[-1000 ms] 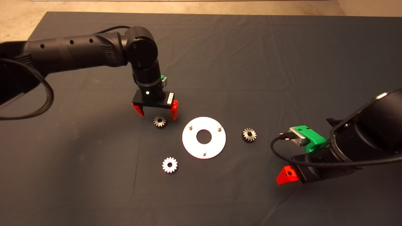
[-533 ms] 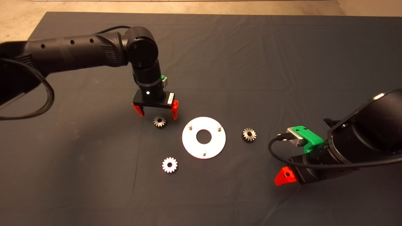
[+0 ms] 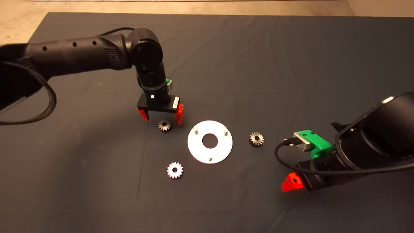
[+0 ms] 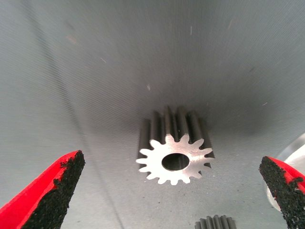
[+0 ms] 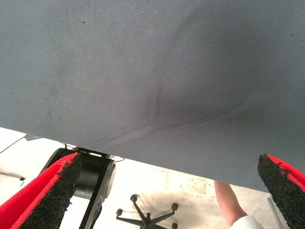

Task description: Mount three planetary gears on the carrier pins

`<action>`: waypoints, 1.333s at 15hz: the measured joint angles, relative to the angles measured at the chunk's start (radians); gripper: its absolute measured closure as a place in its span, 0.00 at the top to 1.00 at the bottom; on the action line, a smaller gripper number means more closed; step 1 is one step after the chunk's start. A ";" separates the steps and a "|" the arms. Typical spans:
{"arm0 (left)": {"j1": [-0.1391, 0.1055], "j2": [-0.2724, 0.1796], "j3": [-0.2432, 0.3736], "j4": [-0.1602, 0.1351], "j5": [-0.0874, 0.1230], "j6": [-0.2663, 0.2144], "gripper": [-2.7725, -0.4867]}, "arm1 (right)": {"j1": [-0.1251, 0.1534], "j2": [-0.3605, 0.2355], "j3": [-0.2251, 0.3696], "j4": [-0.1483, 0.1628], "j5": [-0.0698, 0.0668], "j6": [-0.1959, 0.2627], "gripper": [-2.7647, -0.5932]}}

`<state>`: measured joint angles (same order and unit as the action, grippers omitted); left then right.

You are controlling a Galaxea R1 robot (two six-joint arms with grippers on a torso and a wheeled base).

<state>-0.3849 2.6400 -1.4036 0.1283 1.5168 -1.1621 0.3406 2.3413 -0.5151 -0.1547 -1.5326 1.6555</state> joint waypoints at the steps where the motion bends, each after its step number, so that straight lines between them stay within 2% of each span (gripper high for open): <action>1: 0.011 0.000 0.000 0.000 -0.001 0.000 0.95 | 0.000 0.000 0.000 0.000 0.000 0.000 0.99; 2: 0.016 -0.002 0.000 0.000 -0.002 0.000 0.94 | 0.000 0.000 0.000 0.000 0.000 0.000 0.99; 8: 0.016 0.000 0.000 0.000 -0.003 0.001 0.83 | 0.000 0.001 0.000 0.000 0.000 0.000 0.99; 9: 0.016 0.000 0.000 0.000 -0.008 0.001 0.82 | 0.000 0.003 0.000 0.000 -0.001 0.000 0.99; 10: 0.016 0.000 0.000 0.000 -0.024 0.004 0.78 | 0.000 0.003 0.000 0.000 0.001 0.000 0.99; 12: 0.016 0.002 0.001 0.000 -0.042 0.005 0.76 | 0.000 0.003 0.000 0.000 0.000 0.000 0.99; 14: 0.016 0.006 0.001 0.000 -0.044 0.005 0.76 | 0.000 0.003 0.000 0.000 0.000 0.000 0.99; 16: 0.016 0.006 0.001 0.000 -0.044 0.005 0.70 | 0.000 0.003 0.000 0.000 0.000 0.000 0.99; 20: 0.016 0.006 0.001 0.000 -0.044 0.005 0.70 | 0.000 0.003 0.000 0.000 0.000 0.000 0.99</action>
<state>-0.3689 2.6455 -1.4028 0.1283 1.4730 -1.1574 0.3406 2.3438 -0.5151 -0.1546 -1.5328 1.6553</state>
